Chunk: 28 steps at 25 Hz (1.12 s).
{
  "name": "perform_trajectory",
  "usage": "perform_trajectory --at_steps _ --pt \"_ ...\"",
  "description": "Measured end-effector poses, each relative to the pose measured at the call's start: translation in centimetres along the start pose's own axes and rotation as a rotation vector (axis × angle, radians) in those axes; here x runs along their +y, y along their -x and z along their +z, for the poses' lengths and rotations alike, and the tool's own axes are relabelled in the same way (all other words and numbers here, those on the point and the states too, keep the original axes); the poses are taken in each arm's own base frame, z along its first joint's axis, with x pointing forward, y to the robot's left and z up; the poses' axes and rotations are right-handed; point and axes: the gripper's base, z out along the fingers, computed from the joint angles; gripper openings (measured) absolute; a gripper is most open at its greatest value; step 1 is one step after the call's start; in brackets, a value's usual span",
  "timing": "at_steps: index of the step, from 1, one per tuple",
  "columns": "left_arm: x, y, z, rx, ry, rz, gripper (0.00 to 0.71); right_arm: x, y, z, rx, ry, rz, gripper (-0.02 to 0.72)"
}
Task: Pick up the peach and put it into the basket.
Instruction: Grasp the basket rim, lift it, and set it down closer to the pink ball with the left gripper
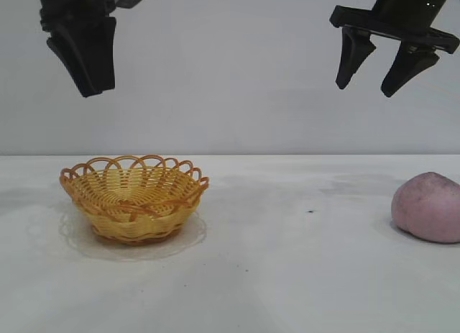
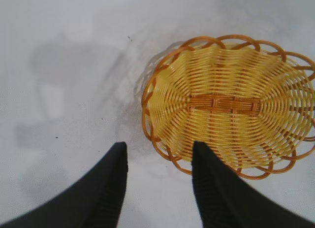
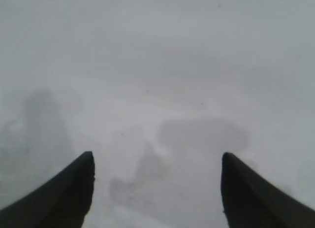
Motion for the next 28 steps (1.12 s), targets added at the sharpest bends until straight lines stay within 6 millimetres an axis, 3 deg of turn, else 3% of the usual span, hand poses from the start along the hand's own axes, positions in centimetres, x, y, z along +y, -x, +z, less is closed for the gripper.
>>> perform_trajectory --at_steps 9,18,19,21,22,24,25,28 --pt "0.5 0.9 5.2 0.081 -0.052 0.014 0.340 0.0 0.0 0.0 0.000 0.000 0.000 0.446" --pt "2.1 2.4 9.0 0.094 -0.047 0.014 0.340 0.0 0.0 0.0 0.000 0.000 -0.014 0.446" --pt "2.1 2.5 9.1 0.097 -0.049 0.015 0.232 0.0 0.0 0.0 0.000 0.000 -0.015 0.446" --pt "2.0 2.5 9.3 0.108 -0.048 0.022 0.092 0.0 0.0 0.0 0.000 0.000 -0.017 0.446" --pt "1.9 2.5 9.3 0.113 -0.050 0.018 0.059 0.0 0.0 0.0 0.000 0.000 -0.017 0.446" --pt "1.8 2.5 9.3 0.125 -0.038 -0.021 0.062 0.0 0.0 0.0 0.000 0.000 -0.017 0.446" --pt "1.8 2.5 9.1 0.129 -0.027 -0.063 0.000 0.0 0.0 0.0 0.000 0.000 -0.017 0.446" --pt "1.9 2.6 7.6 0.118 0.024 -0.173 0.000 0.0 0.0 0.0 0.000 0.000 -0.019 0.446"
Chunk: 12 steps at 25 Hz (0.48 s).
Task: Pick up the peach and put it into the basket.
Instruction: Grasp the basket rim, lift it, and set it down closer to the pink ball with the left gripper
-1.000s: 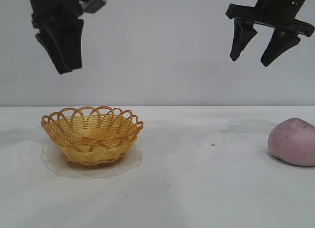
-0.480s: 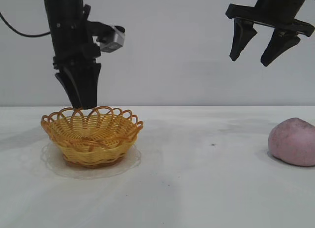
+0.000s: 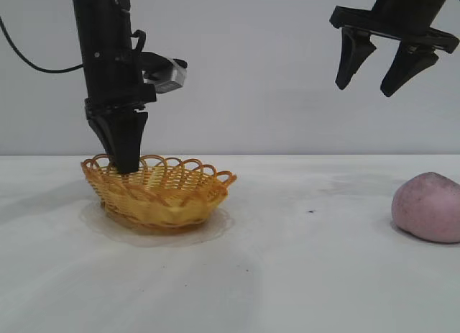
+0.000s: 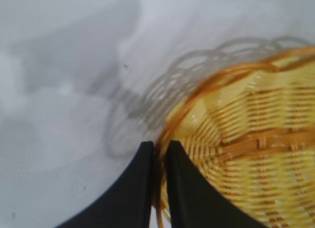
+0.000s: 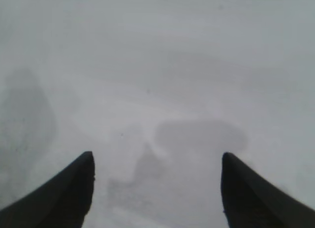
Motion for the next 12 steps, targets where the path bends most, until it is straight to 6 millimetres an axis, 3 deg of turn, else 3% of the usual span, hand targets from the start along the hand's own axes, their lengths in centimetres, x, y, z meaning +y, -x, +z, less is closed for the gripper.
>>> perform_trajectory --at_steps 8,10,12 --pt "-2.2 -0.6 -10.1 -0.241 -0.062 -0.361 0.000 0.0 0.0 0.0 0.000 0.000 0.000 0.446" --pt "-3.0 -1.1 -10.8 -0.254 -0.114 -0.409 0.000 0.0 0.0 0.0 0.000 0.001 0.002 0.446" --pt "-3.7 -1.9 -10.3 -0.227 -0.175 -0.451 0.000 0.0 0.0 0.0 -0.002 0.001 0.003 0.446"
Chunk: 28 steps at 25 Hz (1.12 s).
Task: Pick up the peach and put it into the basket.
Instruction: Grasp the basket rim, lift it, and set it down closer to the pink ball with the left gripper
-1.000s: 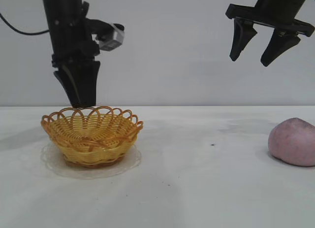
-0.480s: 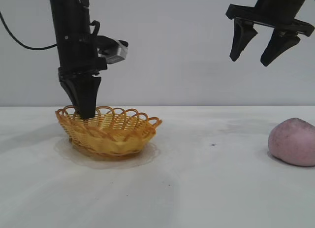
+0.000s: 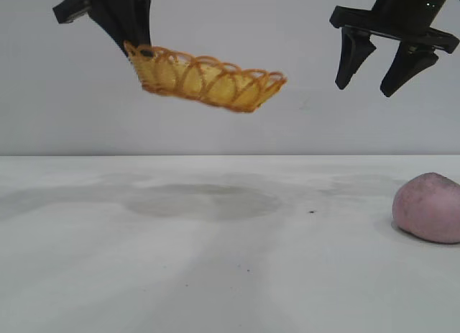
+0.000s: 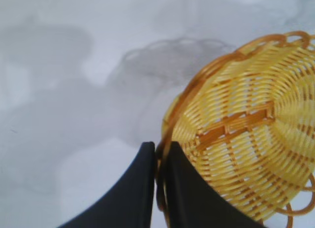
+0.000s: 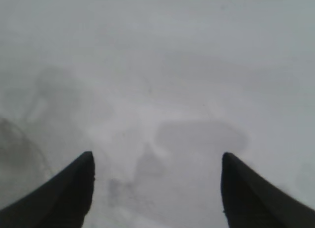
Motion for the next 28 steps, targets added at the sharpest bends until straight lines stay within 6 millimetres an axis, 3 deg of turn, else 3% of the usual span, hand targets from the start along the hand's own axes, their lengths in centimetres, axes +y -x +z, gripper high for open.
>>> perform_trajectory --at_steps 3,12,20,24,25,27,28 --pt "0.2 -2.3 1.7 0.058 -0.052 -0.076 0.000 0.0 0.0 0.0 -0.003 0.003 0.005 0.446" --pt "1.3 -8.1 7.0 -0.030 -0.151 -0.340 0.000 0.1 0.0 0.0 -0.005 0.007 0.012 0.446" --pt "-0.7 -8.0 11.0 -0.122 -0.122 -0.339 0.000 0.1 0.1 0.0 -0.007 0.013 0.017 0.446" --pt "-0.7 -8.4 12.6 -0.091 -0.112 -0.344 0.000 0.2 0.0 0.0 -0.003 0.017 0.019 0.446" --pt "-0.7 -8.4 12.6 -0.085 -0.113 -0.344 0.062 0.2 0.0 0.0 -0.001 0.018 0.019 0.446" --pt "-0.7 -8.5 12.7 -0.079 -0.114 -0.344 0.062 0.2 0.0 0.0 -0.001 0.018 0.019 0.446" --pt "-0.8 -8.4 12.7 -0.081 -0.115 -0.344 0.135 0.2 0.0 0.0 -0.001 0.018 0.019 0.446"
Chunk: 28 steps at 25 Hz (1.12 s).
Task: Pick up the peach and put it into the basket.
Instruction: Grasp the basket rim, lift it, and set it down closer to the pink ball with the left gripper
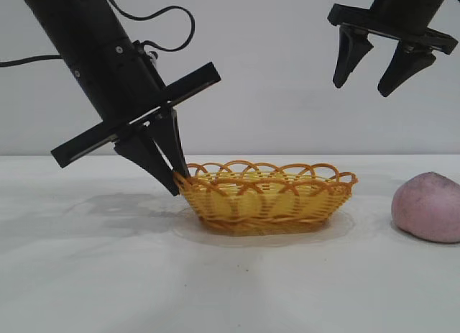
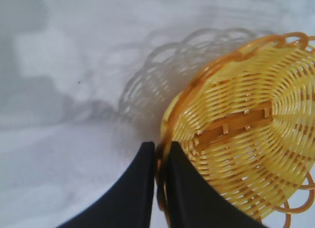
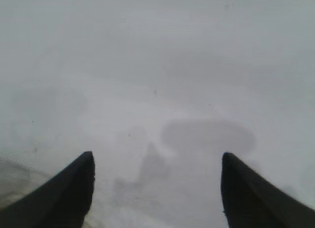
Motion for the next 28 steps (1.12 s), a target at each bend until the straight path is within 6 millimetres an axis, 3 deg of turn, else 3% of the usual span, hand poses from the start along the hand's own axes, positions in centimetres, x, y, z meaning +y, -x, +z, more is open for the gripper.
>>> perform_trajectory --at_steps 5,8,12,14,17,18,25,28 --pt "0.0 -0.3 0.0 0.033 -0.005 0.035 0.484 0.0 0.0 0.0 0.000 0.001 0.002 0.446" --pt "-0.3 -0.6 -0.6 0.060 -0.012 0.116 0.613 0.0 0.0 0.0 -0.001 0.001 0.002 0.446" --pt "-1.4 -0.5 -3.4 0.055 0.015 0.311 0.601 0.0 0.0 0.0 -0.001 0.002 0.002 0.446" --pt "-2.1 -0.2 -5.0 0.069 0.053 0.423 0.523 0.0 0.0 0.0 -0.001 0.002 0.002 0.446" --pt "-2.5 0.4 -6.8 0.129 0.139 0.553 0.526 0.0 0.0 0.0 -0.001 0.004 0.004 0.446" --pt "-2.5 0.5 -7.2 0.156 0.177 0.582 0.486 0.0 0.0 0.0 -0.001 0.004 0.004 0.446" --pt "-0.6 2.1 -9.3 0.181 0.515 0.691 0.501 0.1 -0.1 0.0 0.008 0.007 0.004 0.446" --pt "0.8 2.7 -10.0 0.193 0.576 0.665 0.501 0.1 -0.1 0.0 0.012 0.009 0.004 0.446"
